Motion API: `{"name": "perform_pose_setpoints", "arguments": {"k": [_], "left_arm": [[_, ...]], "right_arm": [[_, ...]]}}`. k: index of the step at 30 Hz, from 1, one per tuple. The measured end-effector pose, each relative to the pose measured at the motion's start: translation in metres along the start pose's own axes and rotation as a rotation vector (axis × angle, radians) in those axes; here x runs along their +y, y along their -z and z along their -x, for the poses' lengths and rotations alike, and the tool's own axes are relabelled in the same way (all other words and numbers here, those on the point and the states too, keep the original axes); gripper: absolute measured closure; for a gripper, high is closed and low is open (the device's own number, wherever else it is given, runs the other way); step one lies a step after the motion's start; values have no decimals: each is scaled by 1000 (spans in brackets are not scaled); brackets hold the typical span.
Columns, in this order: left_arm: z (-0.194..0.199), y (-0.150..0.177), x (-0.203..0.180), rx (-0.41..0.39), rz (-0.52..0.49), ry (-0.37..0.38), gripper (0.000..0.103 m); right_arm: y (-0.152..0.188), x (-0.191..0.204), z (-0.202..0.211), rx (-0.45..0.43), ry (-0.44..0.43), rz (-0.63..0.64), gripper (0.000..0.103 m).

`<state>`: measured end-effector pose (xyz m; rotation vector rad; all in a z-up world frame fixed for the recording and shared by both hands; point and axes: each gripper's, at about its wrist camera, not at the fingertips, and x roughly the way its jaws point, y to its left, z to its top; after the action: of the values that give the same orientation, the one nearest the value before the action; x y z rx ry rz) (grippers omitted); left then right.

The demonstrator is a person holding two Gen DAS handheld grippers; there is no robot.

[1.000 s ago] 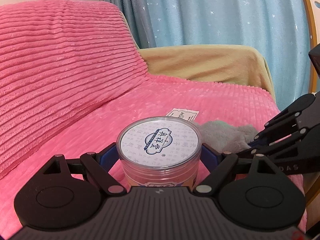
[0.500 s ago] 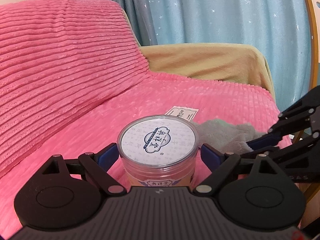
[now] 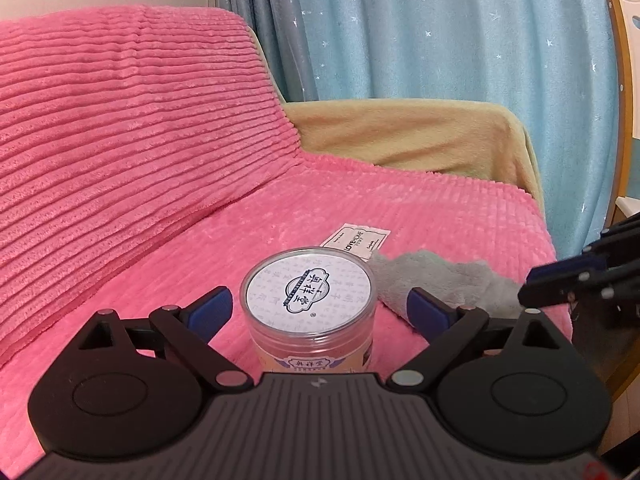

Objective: Clean container

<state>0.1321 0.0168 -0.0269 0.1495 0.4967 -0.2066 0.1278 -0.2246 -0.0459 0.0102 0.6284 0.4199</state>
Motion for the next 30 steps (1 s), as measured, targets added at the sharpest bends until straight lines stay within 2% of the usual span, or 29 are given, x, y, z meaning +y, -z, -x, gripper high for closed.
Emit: {"name": "perform_pose_setpoints", "arguments": {"k": [5, 9, 13, 24, 30], "left_arm": [[10, 0, -3, 7, 21, -25, 4], [19, 0, -4, 16, 44, -47, 1], [32, 5, -6, 42, 100, -83, 1], [62, 12, -17, 10, 185, -86, 1], [66, 11, -17, 24, 234, -110, 1]], "right_arm": [[7, -7, 7, -9, 19, -112, 93], [12, -3, 14, -19, 62, -93, 93], [15, -7, 22, -30, 73, -130, 93], [32, -8, 46, 2, 179, -67, 93], [37, -8, 48, 0, 167, -104, 93]]}}
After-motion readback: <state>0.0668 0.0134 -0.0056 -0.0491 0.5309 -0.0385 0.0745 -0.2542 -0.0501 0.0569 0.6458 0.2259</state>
